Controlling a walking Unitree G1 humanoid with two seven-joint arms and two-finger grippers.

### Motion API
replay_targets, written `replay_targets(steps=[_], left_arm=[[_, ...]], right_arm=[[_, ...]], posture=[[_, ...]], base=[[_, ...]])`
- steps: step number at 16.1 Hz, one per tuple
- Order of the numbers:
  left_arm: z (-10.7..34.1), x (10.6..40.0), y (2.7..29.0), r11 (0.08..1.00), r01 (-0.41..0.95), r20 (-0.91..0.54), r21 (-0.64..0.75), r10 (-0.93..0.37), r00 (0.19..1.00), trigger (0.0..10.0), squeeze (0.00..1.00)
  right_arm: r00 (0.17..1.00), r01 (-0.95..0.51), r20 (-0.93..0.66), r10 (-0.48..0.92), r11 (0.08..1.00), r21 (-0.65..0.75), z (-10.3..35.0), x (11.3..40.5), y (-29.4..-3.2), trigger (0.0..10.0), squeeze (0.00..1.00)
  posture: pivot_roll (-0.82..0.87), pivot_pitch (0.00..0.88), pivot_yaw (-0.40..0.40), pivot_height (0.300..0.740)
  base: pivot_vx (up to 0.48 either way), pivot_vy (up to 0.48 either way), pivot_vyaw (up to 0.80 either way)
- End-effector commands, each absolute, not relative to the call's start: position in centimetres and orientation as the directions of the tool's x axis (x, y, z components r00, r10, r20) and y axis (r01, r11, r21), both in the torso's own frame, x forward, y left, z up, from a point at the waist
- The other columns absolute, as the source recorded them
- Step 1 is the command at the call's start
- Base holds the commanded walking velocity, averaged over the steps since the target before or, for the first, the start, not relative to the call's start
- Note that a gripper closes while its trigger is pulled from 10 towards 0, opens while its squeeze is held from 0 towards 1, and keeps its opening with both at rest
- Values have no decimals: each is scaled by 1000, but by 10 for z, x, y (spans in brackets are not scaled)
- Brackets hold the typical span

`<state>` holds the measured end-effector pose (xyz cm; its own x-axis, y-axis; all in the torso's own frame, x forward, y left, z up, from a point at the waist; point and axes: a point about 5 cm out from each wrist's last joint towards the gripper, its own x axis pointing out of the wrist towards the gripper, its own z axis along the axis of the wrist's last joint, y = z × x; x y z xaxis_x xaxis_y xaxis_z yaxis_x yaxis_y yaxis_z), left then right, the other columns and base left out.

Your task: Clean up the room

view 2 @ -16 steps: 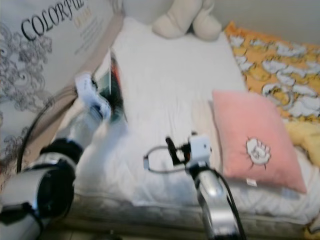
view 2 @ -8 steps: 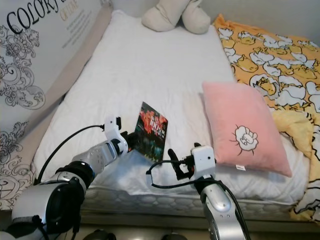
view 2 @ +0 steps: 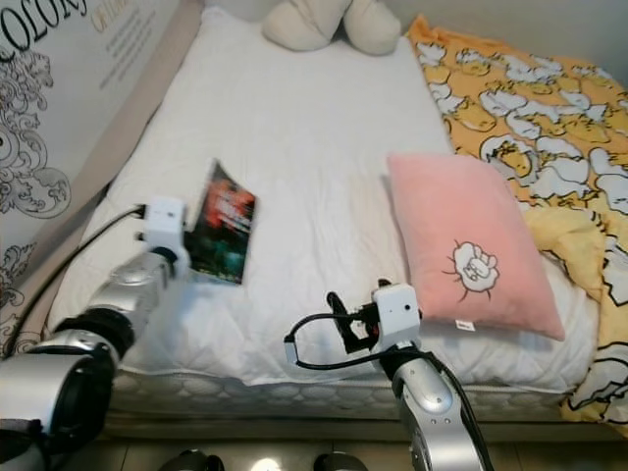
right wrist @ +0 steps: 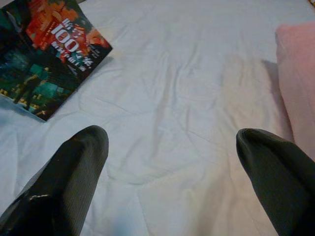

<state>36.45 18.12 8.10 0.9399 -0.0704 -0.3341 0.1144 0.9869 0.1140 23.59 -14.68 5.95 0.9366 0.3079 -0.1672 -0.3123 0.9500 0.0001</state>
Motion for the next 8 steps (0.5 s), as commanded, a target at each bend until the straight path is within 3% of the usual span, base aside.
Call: replay_targets(steps=[1,3,8], left_arm=[[78,363,176,979,147,-348,144,-89,933,10000,0],[57,350,169,948,287,-453,138,-197,869,10000,0],[58,350,179,952,250,-446,179,-148,883,10000,0]], right_arm=[[936,-319,-160,313,948,-14,65,239,-149,10000,0],[932,-330,-165,323,944,-13,64,239,-147,10000,0],[929,-334,-172,327,943,-11,64,240,-146,10000,0]], posture=[[-133,58,-83,740],[-130,57,-88,740],[-129,63,-89,740]], base=[[0,0,0],[0,0,0],[0,0,0]])
